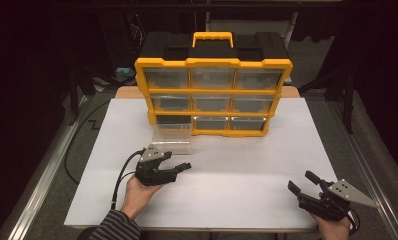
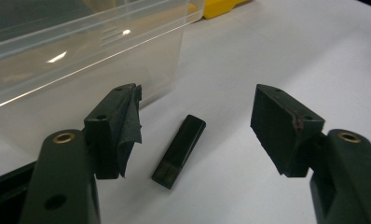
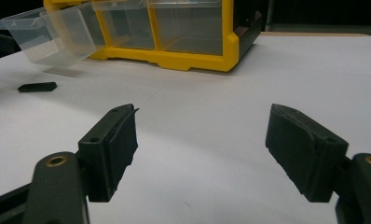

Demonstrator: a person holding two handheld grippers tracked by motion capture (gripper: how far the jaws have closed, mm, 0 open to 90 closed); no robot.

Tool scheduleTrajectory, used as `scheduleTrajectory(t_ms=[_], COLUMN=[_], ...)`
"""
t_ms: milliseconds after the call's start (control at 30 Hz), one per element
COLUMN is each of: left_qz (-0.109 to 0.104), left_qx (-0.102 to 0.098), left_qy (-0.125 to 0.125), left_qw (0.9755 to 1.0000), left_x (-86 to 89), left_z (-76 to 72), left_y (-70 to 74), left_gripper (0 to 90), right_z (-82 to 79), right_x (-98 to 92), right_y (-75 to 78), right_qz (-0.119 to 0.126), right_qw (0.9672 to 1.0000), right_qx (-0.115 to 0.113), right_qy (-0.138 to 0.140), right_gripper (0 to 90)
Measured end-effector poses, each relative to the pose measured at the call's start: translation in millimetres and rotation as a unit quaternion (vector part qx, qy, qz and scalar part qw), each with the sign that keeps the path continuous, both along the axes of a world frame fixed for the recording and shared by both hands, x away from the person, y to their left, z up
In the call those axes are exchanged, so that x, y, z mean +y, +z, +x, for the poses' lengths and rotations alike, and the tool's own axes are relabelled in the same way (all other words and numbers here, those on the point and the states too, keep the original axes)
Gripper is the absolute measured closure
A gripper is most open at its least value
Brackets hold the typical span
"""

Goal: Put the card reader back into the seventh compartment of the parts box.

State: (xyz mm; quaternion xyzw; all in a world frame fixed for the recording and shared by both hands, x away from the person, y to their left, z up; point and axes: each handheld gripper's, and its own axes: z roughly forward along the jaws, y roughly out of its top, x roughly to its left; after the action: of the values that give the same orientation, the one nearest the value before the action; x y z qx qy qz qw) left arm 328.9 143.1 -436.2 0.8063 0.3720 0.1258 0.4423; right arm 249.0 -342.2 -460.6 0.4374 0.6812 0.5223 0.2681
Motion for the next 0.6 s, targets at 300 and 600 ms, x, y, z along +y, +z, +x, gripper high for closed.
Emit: scheduleTrajectory(t_ms=[300, 600], left_qz=[0.073, 0.137], left_qx=[0.040, 0.074], left_qy=[-0.015, -0.025], left_qw=[0.9964, 0.9874], left_x=[-16.0, -26.5], left_z=[11.1, 24.3], left_y=[7.2, 6.3], left_gripper=[36.6, 41.9], right_z=[-0.5, 0.1], right_x=[-0.3, -0.7], right_y=[0.3, 0.3], right_qz=[-0.001, 0.000], right_qw=[1.0000, 1.0000], right_qx=[-0.002, -0.003], right_qy=[0.001, 0.003], right_gripper=[25.8, 25.9])
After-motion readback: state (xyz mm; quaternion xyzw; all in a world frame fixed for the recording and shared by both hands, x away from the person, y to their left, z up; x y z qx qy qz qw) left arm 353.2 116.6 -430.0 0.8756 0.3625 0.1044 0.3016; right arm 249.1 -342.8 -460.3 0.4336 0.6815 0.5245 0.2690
